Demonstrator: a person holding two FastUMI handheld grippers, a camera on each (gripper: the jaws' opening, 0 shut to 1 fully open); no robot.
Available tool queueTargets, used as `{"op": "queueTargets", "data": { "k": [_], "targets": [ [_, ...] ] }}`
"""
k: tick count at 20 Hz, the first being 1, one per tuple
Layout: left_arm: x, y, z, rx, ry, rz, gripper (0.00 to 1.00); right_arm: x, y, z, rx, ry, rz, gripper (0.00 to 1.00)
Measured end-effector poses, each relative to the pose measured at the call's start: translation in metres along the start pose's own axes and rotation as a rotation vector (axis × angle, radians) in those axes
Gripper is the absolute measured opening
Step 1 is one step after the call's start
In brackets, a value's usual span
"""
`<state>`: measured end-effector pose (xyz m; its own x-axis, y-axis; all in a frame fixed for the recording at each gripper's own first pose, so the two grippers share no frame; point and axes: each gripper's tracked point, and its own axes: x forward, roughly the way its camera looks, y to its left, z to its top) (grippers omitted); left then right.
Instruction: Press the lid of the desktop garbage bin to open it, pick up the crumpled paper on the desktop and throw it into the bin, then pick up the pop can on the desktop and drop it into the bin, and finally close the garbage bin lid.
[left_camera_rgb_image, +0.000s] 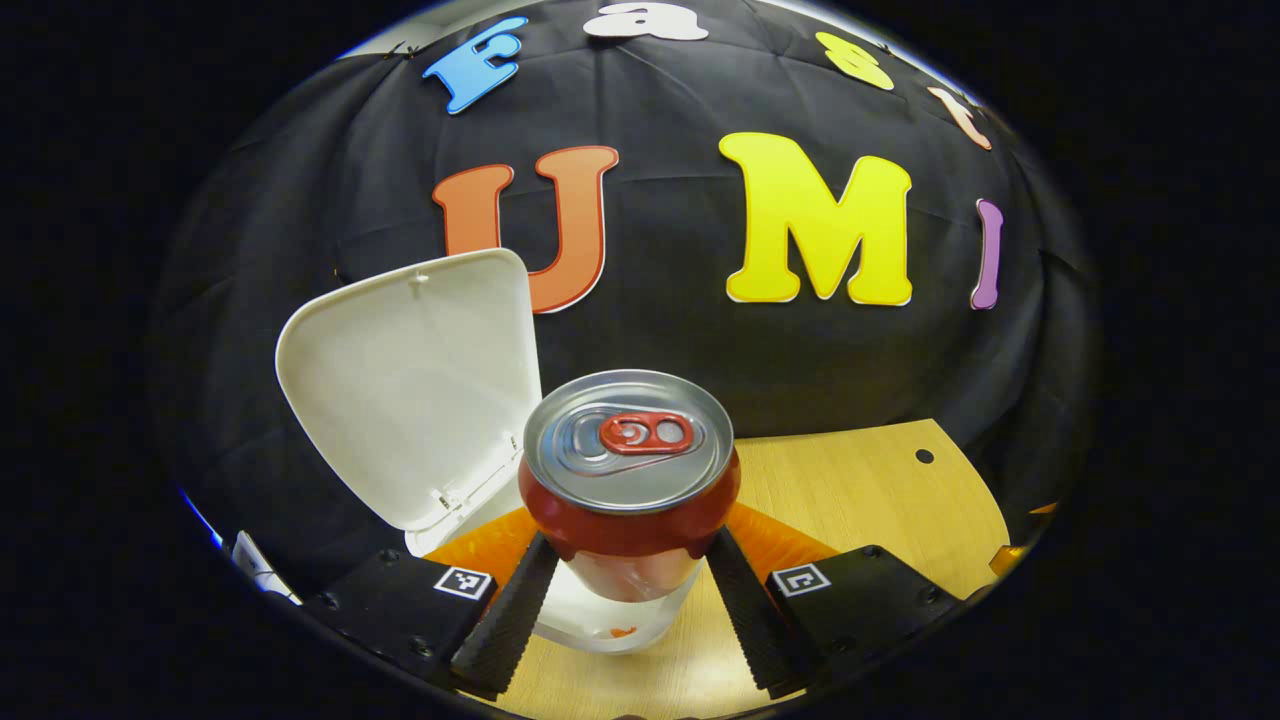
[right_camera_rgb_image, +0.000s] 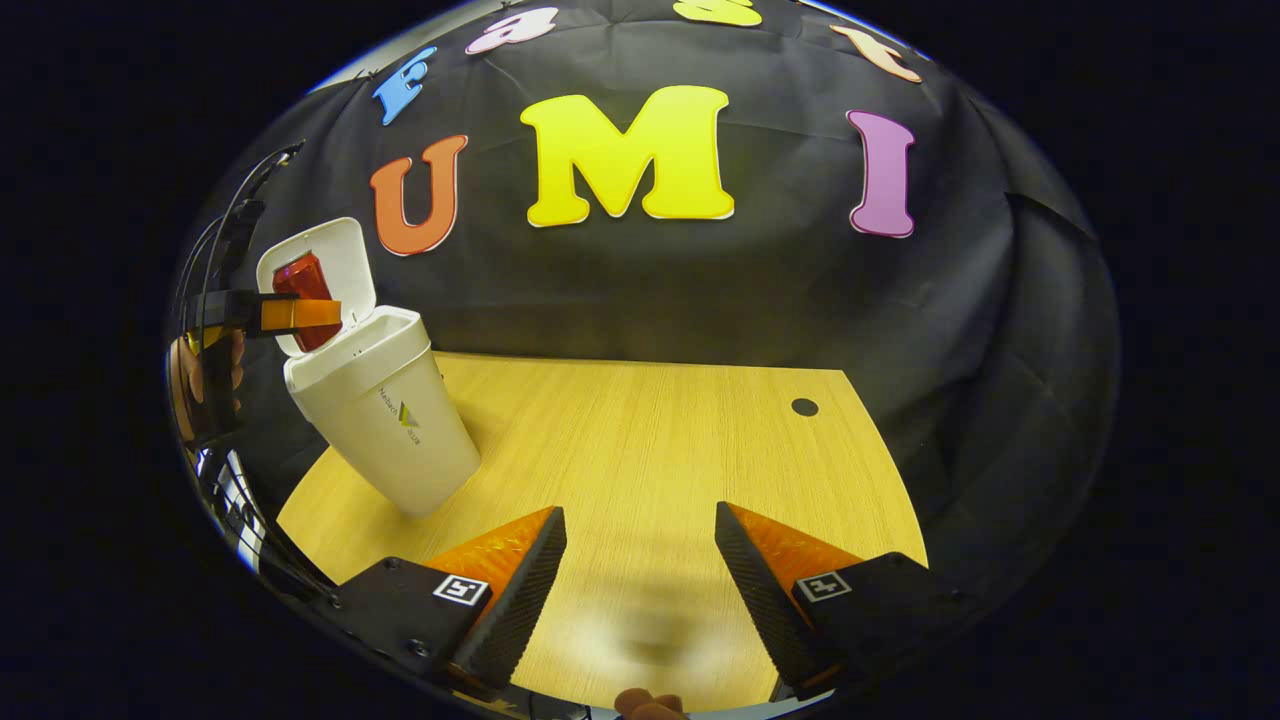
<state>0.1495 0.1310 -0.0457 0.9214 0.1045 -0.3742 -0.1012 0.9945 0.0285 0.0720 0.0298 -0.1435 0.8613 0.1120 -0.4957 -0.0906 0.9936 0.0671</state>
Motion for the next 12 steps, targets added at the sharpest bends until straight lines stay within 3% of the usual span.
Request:
{"op": "queueTargets", "data": {
  "k": [12],
  "targets": [
    [0.023, 0.015, -0.001, -0.024, -0.004, 0.062, 0.88, 0.010, -0.005, 0.001, -0.012, 0.035, -0.008, 0.95]
  ]
}}
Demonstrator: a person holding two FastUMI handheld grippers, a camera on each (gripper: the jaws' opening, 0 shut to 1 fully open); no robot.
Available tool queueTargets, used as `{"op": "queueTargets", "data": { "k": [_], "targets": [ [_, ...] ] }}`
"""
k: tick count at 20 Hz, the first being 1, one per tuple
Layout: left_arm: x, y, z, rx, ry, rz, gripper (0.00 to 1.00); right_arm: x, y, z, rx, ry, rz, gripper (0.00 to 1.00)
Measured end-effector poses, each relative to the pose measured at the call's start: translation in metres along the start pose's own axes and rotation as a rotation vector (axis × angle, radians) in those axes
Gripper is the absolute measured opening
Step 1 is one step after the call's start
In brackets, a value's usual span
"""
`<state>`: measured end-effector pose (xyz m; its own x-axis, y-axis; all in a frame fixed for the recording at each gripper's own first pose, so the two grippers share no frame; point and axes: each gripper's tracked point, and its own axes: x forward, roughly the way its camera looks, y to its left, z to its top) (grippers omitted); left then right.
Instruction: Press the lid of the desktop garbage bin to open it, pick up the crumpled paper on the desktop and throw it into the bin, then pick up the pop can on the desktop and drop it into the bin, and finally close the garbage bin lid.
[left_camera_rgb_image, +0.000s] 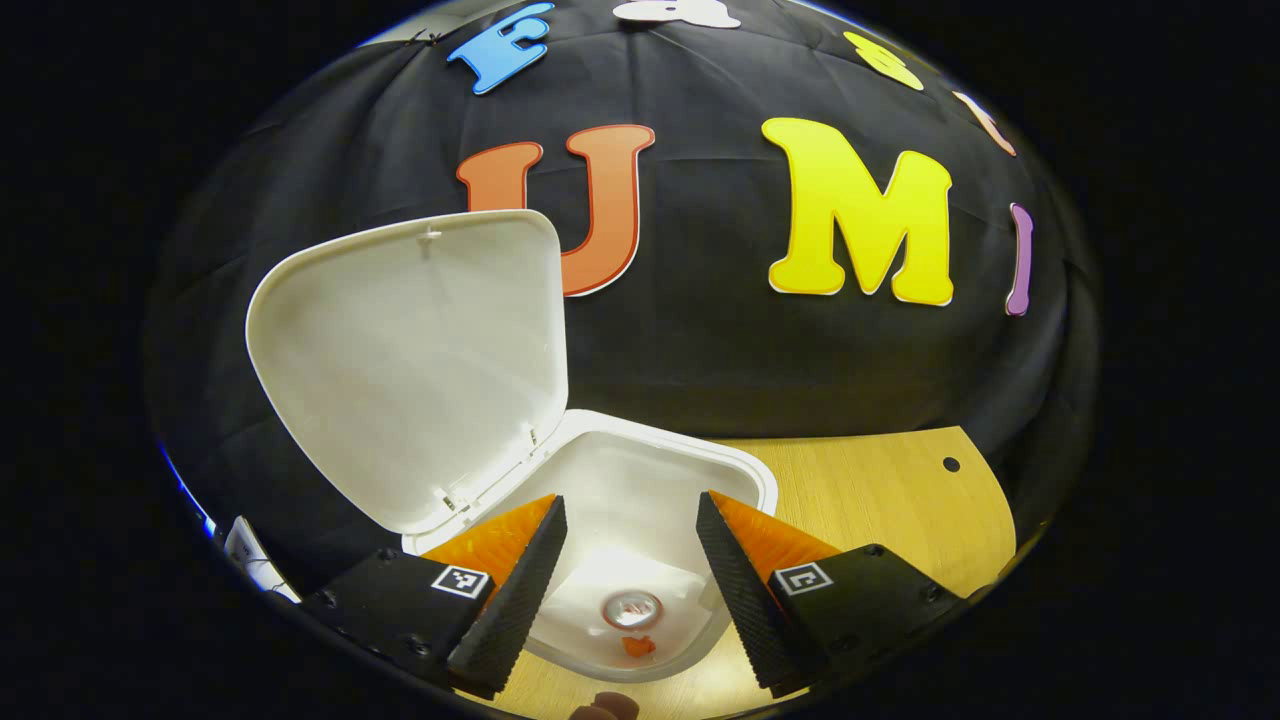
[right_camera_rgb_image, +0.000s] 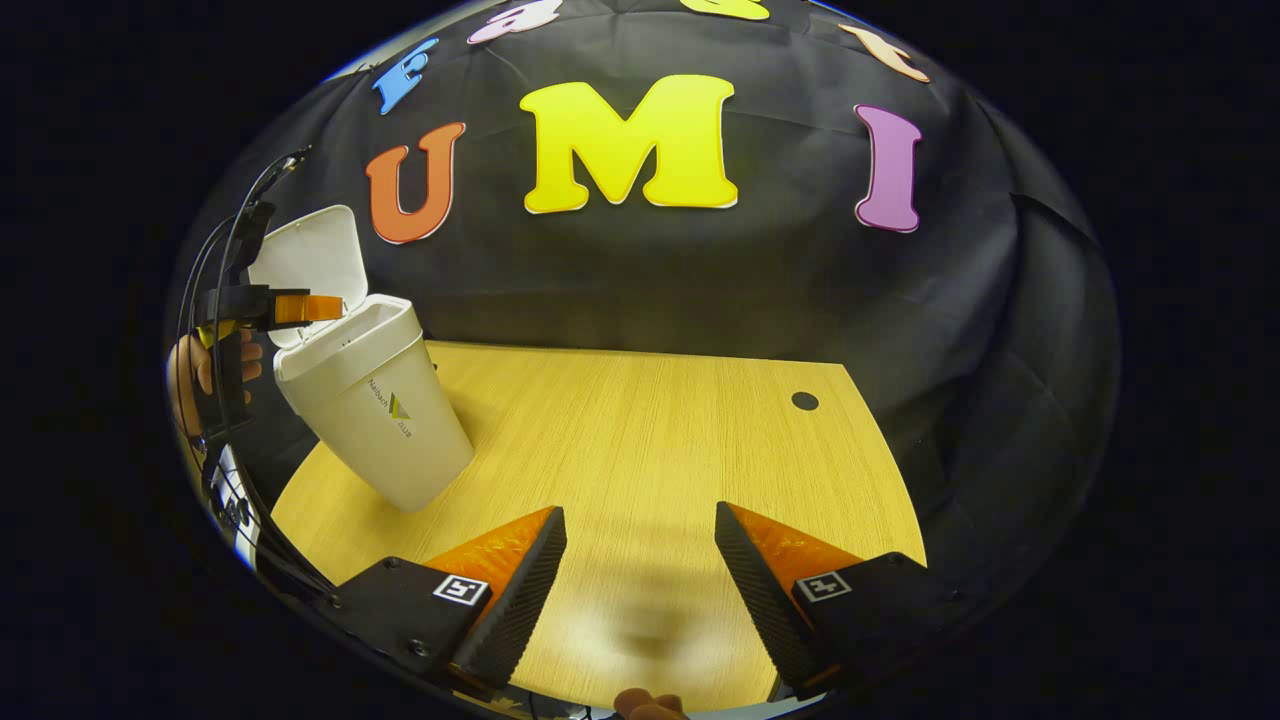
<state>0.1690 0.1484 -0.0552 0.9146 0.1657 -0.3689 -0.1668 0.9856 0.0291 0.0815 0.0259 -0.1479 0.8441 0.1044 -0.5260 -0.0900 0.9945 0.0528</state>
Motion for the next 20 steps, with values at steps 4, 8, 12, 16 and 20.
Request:
{"op": "queueTargets", "data": {
  "k": [4, 8, 12, 16, 20],
  "targets": [
    [-0.010, 0.001, 0.033, 0.003, -0.069, 0.030, 0.89, 0.003, 0.001, 0.003, -0.007, 0.007, 0.009, 0.95],
    [-0.022, 0.013, 0.077, -0.013, -0.148, 0.072, 0.93, 0.007, 0.006, 0.010, -0.003, 0.007, 0.030, 0.95],
    [-0.031, 0.035, 0.127, -0.047, -0.226, 0.126, 0.94, 0.009, 0.010, 0.019, -0.005, 0.001, 0.049, 0.95],
    [-0.039, 0.073, 0.181, -0.075, -0.312, 0.223, 0.93, 0.008, 0.009, 0.026, -0.018, -0.005, 0.060, 0.95],
    [-0.022, 0.122, 0.203, -0.125, -0.297, 0.335, 0.93, 0.009, 0.007, 0.023, -0.017, 0.009, 0.064, 0.95]
  ]
}}
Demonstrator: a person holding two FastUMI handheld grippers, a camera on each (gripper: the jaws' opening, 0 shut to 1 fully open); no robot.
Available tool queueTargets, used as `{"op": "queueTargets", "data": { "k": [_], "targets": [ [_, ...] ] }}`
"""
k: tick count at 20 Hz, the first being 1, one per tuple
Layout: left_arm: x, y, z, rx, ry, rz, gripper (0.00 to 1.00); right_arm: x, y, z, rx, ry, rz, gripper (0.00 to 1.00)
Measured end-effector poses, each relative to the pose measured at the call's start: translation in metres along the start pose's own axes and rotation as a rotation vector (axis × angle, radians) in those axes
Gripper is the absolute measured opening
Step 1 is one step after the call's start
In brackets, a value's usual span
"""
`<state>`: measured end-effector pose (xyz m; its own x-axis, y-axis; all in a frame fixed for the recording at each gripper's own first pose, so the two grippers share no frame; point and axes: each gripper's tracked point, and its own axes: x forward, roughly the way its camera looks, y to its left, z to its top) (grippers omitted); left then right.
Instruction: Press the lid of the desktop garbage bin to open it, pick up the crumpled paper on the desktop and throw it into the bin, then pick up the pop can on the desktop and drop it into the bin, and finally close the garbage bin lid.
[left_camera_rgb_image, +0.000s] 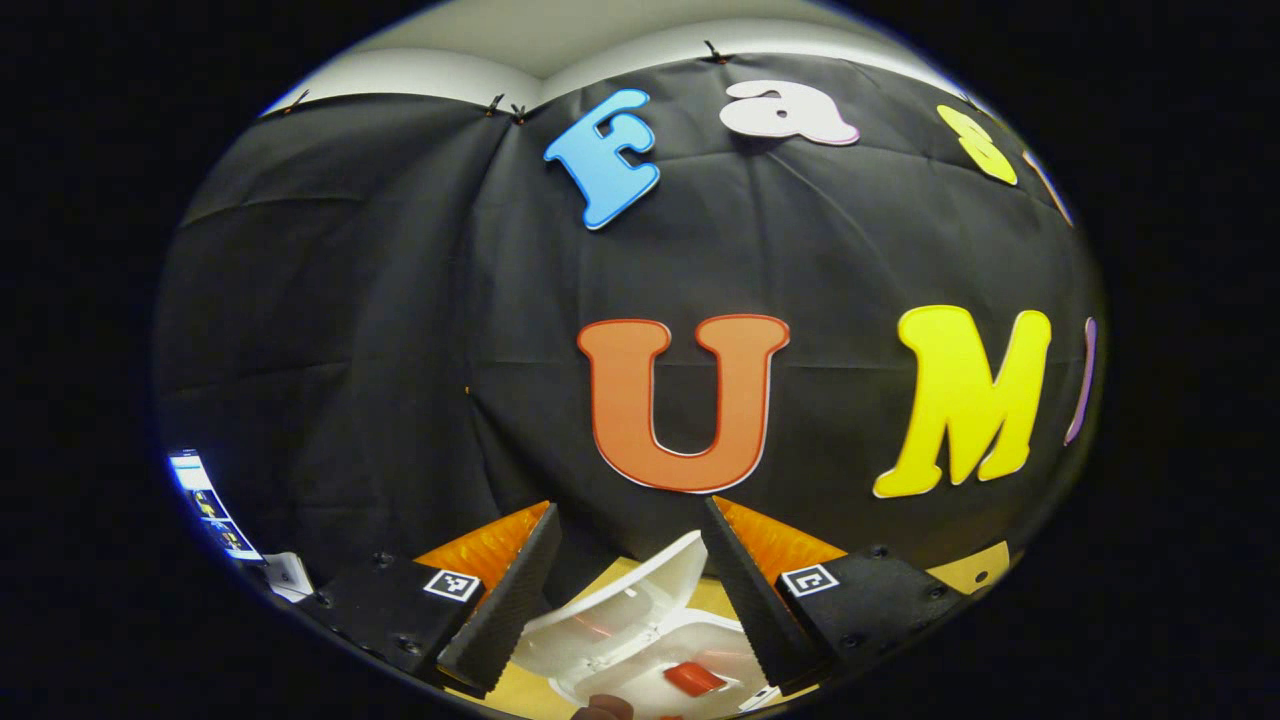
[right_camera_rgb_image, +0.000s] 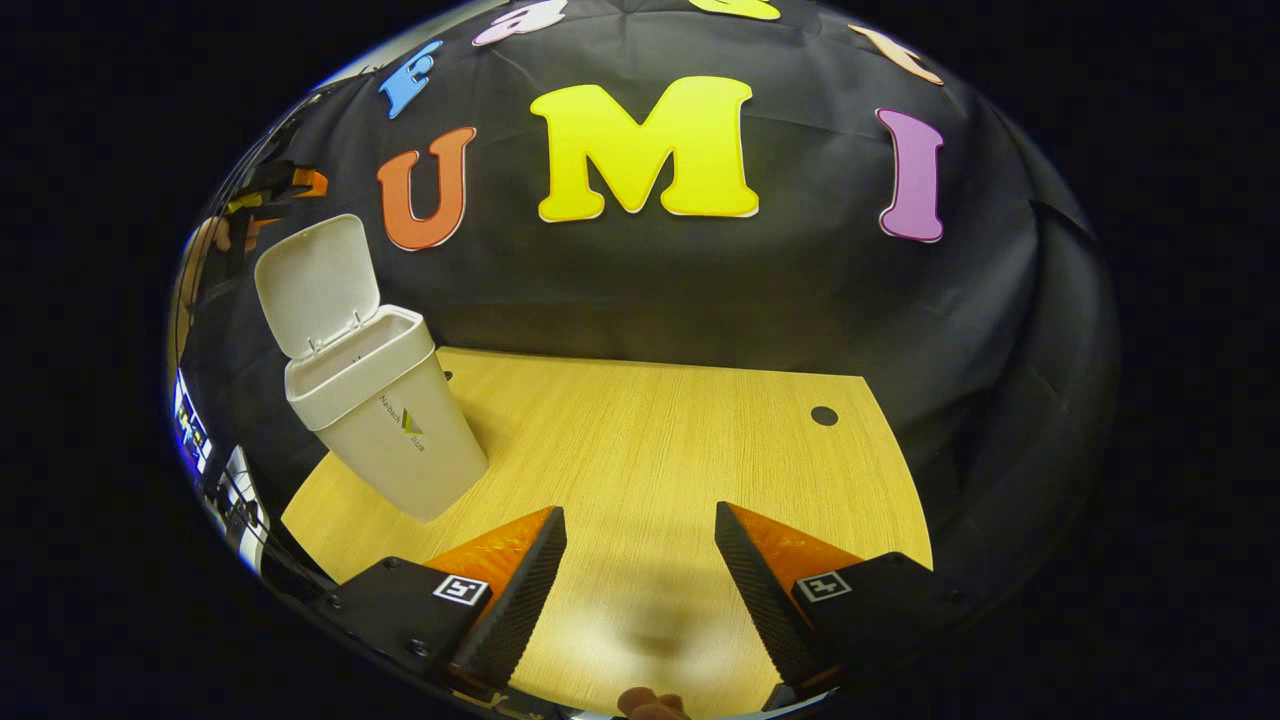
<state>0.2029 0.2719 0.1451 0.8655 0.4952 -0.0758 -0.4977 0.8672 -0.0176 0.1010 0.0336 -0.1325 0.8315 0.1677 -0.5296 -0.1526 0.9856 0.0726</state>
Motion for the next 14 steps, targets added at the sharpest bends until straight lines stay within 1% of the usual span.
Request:
{"op": "queueTargets", "data": {
  "k": [3, 6, 7, 9, 12, 14],
  "targets": [
    [0.026, 0.021, -0.009, -0.056, 0.067, 0.066, 0.93, -0.001, -0.002, -0.005, -0.006, 0.009, 0.000, 0.95],
    [0.041, 0.031, -0.035, -0.084, 0.163, 0.108, 0.94, -0.001, -0.005, -0.010, -0.008, 0.023, -0.001, 0.95],
    [0.043, 0.031, -0.046, -0.106, 0.195, 0.110, 0.94, -0.001, -0.006, -0.012, -0.009, 0.026, -0.003, 0.95],
    [0.039, 0.021, -0.054, -0.155, 0.214, 0.089, 0.94, -0.002, -0.010, -0.016, -0.011, 0.030, -0.005, 0.95],
    [0.029, 0.013, -0.056, -0.134, 0.202, 0.080, 0.95, 0.000, -0.014, -0.023, -0.020, 0.045, -0.009, 0.95],
    [0.018, -0.005, -0.061, -0.169, 0.207, 0.041, 0.95, 0.000, -0.016, -0.029, -0.022, 0.057, -0.002, 0.95]
  ]
}}
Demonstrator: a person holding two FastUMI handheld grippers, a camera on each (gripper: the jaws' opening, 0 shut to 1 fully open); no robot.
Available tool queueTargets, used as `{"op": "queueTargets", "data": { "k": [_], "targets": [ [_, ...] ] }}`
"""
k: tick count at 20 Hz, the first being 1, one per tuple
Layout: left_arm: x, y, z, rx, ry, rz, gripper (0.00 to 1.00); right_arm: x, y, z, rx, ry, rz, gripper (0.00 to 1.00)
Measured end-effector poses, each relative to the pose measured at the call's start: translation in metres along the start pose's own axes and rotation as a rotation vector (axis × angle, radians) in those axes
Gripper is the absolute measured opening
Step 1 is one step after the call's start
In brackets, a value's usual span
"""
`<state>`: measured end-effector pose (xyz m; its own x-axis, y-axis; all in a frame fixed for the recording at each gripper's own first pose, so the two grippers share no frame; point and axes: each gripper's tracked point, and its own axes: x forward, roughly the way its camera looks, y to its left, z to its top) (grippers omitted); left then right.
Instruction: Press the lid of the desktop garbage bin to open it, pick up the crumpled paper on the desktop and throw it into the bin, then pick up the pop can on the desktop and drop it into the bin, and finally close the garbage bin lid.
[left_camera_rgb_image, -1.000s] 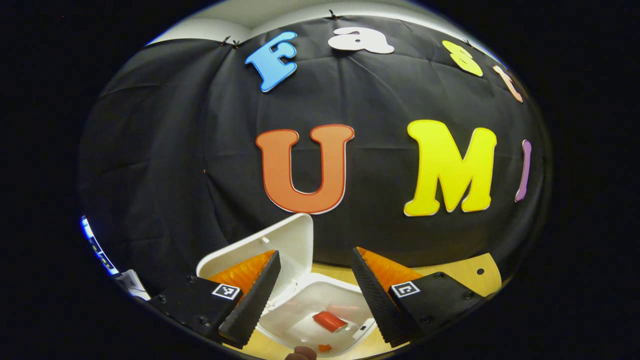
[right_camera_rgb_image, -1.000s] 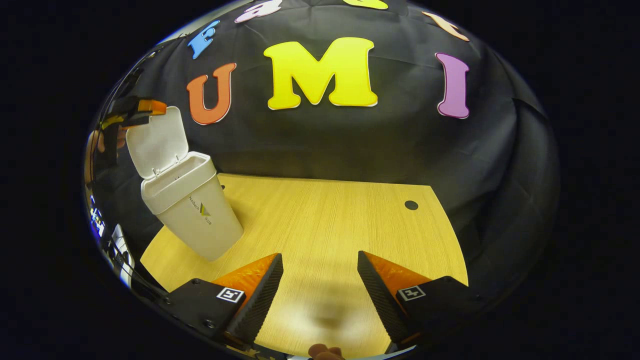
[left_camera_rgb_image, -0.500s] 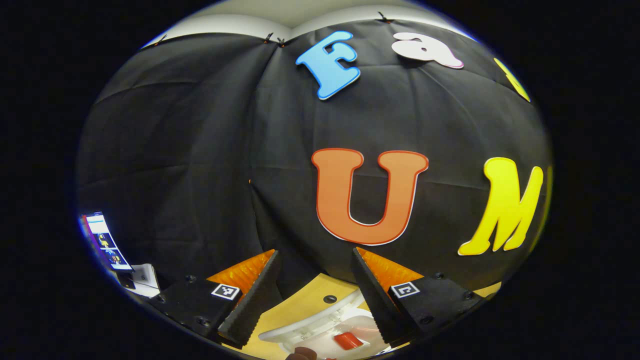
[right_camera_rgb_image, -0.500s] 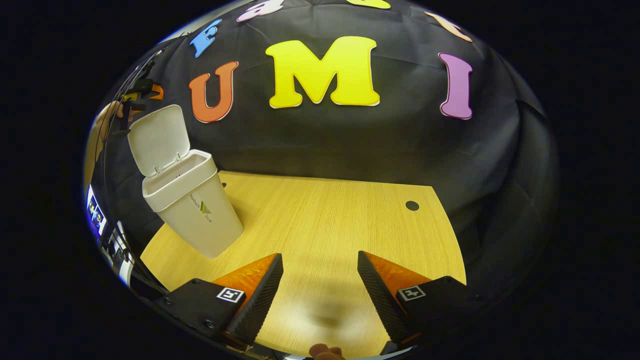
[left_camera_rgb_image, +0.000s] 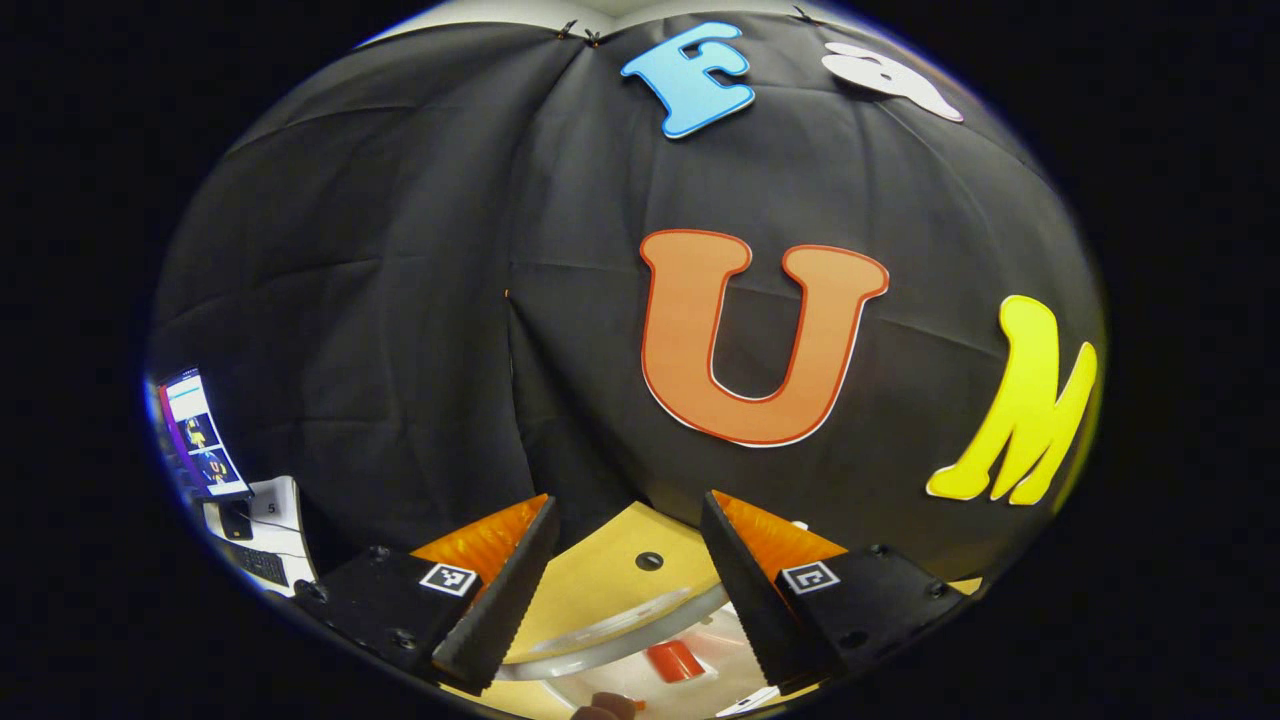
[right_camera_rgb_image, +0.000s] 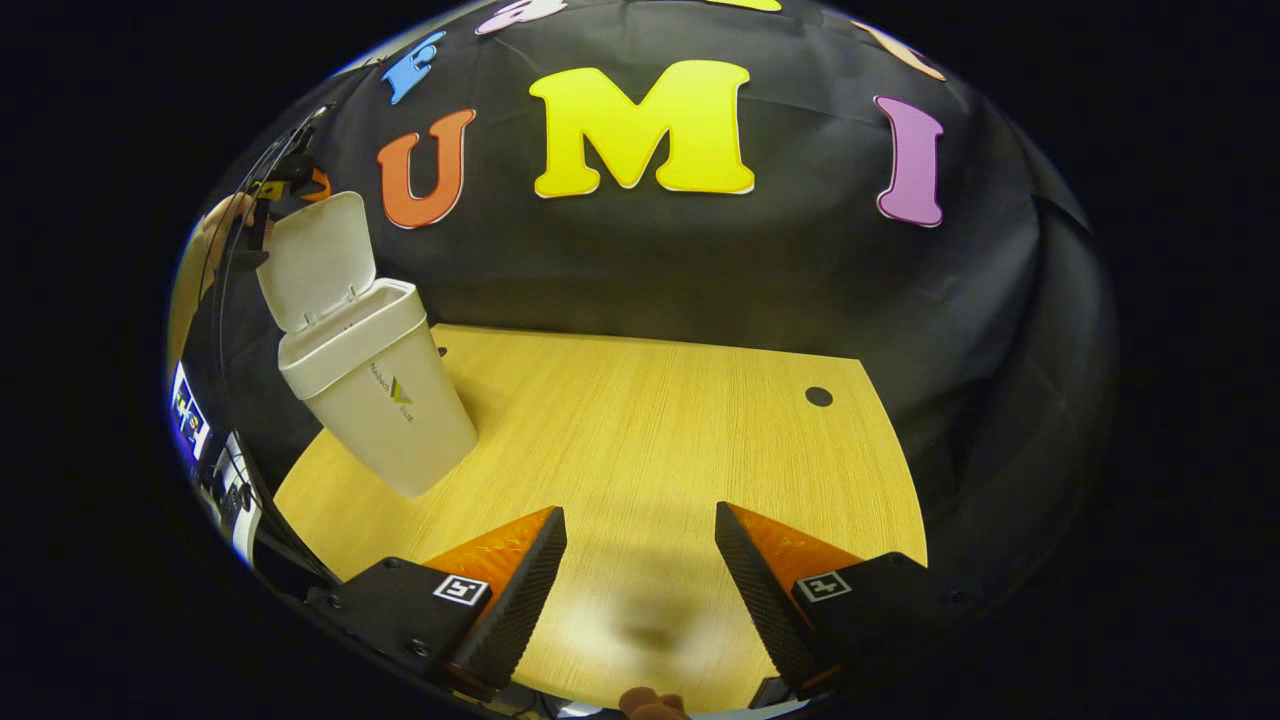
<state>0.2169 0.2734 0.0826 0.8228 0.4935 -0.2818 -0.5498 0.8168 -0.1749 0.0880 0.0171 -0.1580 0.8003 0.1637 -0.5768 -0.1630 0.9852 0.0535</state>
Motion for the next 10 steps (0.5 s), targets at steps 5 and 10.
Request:
{"op": "queueTargets", "data": {
  "k": [5, 10],
  "targets": [
    [-0.028, -0.027, -0.044, 0.038, 0.021, -0.036, 0.95, 0.002, -0.007, -0.009, -0.051, 0.017, 0.028, 0.95],
    [-0.055, -0.061, -0.098, 0.088, 0.009, -0.076, 0.94, 0.000, -0.018, -0.016, -0.123, 0.008, 0.061, 0.95]
  ]
}}
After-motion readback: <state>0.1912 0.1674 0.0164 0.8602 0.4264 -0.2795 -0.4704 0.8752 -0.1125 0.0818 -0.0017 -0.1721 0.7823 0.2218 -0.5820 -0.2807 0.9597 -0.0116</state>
